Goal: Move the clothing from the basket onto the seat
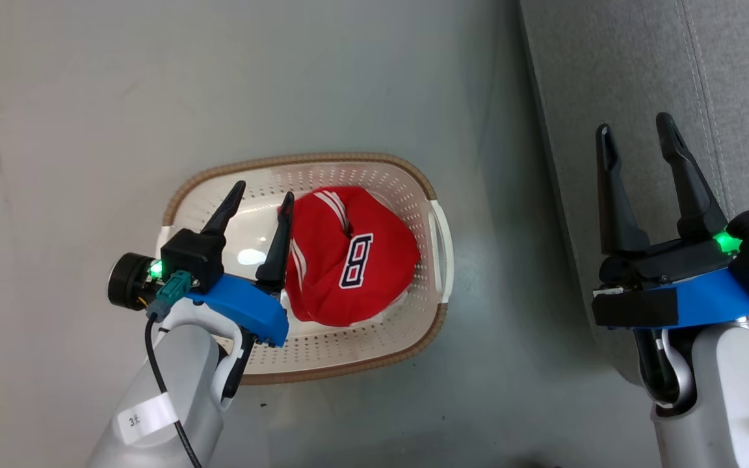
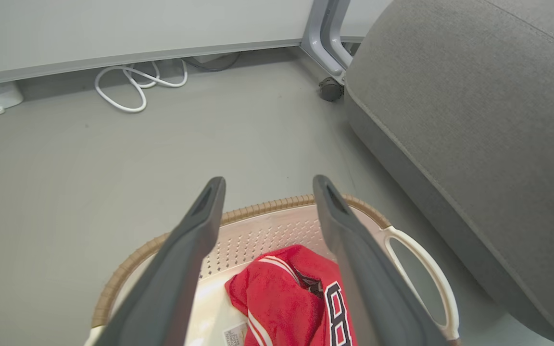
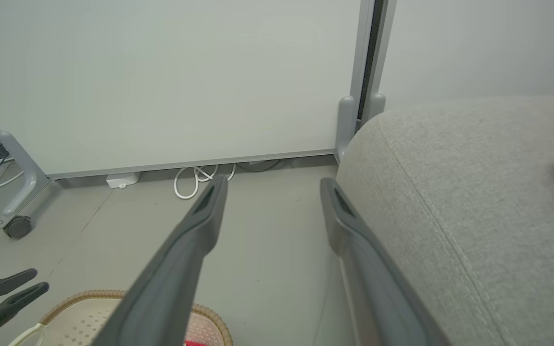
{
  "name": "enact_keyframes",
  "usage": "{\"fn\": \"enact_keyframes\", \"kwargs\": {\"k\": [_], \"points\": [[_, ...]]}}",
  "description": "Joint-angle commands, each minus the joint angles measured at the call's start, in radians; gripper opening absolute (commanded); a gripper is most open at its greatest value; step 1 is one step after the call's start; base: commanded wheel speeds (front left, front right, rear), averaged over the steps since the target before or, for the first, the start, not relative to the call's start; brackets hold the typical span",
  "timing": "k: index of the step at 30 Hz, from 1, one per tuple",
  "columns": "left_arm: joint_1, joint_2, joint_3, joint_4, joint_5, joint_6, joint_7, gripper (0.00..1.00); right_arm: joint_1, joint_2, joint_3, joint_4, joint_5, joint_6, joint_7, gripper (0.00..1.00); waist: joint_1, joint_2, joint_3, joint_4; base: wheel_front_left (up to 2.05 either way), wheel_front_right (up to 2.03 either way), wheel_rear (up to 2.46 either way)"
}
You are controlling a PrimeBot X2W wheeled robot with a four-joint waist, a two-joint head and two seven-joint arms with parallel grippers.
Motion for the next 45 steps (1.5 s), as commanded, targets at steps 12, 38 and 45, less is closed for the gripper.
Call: {"fn": "enact_keyframes", "kwargs": {"k": [12,38,45], "points": [[-0.137,0.076,-0.178,0.232,-0.079,-0.002,-0.005,1.0,-0.066,0.001,0.106,0.057,0.081,0.0,-0.076,1.0,-0.0004,0.0,0.205,-0.18,0.0,0.0,0.0],[-0.303,0.098,-0.228,0.572,-0.194,0.006,0.121,0.0,-0.083,0.001,0.239,0.062,0.201,0.0,-0.105,1.0,-0.0004,0.0,0.32,-0.277,0.0,0.0,0.0],[-0.31,0.085,-0.246,0.59,-0.213,0.0,0.131,0.0,-0.094,0.001,0.237,0.063,0.2,0.0,-0.105,1.0,-0.0004,0.0,0.315,-0.276,0.0,0.0,0.0]]}}
